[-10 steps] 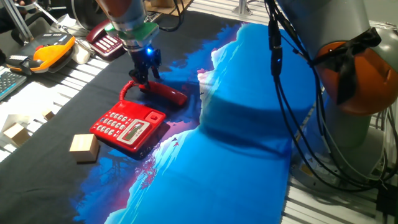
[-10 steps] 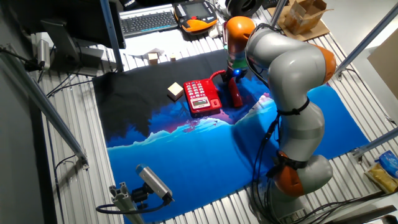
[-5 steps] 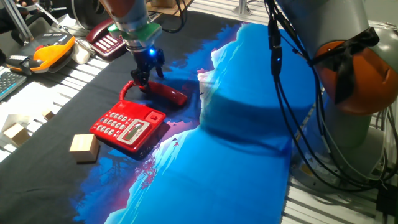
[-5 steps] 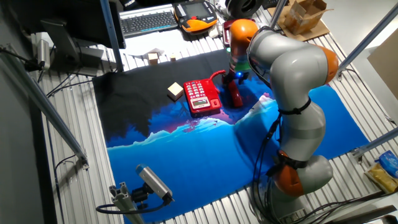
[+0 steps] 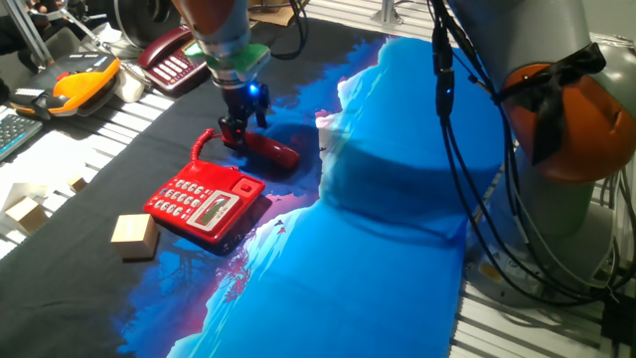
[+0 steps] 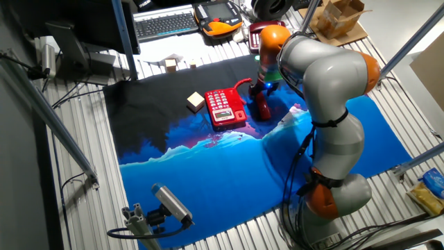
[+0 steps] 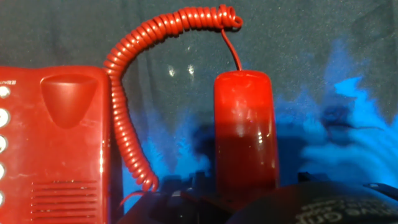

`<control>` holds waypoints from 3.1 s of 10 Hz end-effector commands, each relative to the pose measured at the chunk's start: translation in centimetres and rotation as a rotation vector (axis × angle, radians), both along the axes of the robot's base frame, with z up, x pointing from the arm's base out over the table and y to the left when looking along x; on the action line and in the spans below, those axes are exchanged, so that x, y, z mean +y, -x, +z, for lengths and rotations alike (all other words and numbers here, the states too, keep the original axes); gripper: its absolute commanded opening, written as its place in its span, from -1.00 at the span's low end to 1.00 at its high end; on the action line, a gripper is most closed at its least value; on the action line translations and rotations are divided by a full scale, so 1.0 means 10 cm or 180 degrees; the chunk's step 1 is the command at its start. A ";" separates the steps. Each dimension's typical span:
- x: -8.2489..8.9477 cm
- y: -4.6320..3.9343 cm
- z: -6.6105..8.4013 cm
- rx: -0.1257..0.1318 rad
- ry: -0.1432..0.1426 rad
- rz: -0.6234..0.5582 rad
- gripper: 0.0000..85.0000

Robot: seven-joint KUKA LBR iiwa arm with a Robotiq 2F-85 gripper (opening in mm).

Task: Place the handset of the telephone on the corresponding phone cradle

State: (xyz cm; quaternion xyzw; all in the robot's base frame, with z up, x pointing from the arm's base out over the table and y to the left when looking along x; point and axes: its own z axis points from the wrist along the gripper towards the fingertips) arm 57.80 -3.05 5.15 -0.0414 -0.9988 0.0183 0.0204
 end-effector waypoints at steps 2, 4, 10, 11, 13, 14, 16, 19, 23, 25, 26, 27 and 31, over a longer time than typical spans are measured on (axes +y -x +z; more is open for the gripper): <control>0.03 0.052 -0.03 -0.0016 0.0001 -0.0020 0.60; -0.01 0.098 -0.07 -0.0044 -0.0002 -0.0006 0.60; -0.02 0.105 -0.08 -0.0047 -0.0011 0.0038 0.20; -0.02 0.102 -0.07 -0.0047 -0.0002 0.0048 0.20; 0.00 0.095 -0.04 0.0071 -0.0005 0.0072 -0.20; 0.01 0.084 0.00 0.0106 -0.0022 0.0106 -0.20; 0.01 0.062 0.09 0.0190 -0.0060 0.0162 -0.60; 0.00 0.023 0.31 0.0244 -0.0096 0.0193 -1.00; 0.20 -0.022 0.63 0.0264 -0.0084 0.0053 -1.00; 0.32 -0.052 0.73 0.0251 -0.0081 -0.0030 -1.00; 0.38 -0.071 0.74 0.0220 -0.0070 -0.0063 -1.00; 0.44 -0.093 0.74 0.0194 -0.0059 -0.0101 -1.00; 0.54 -0.148 0.66 0.0247 -0.0105 -0.0134 -1.00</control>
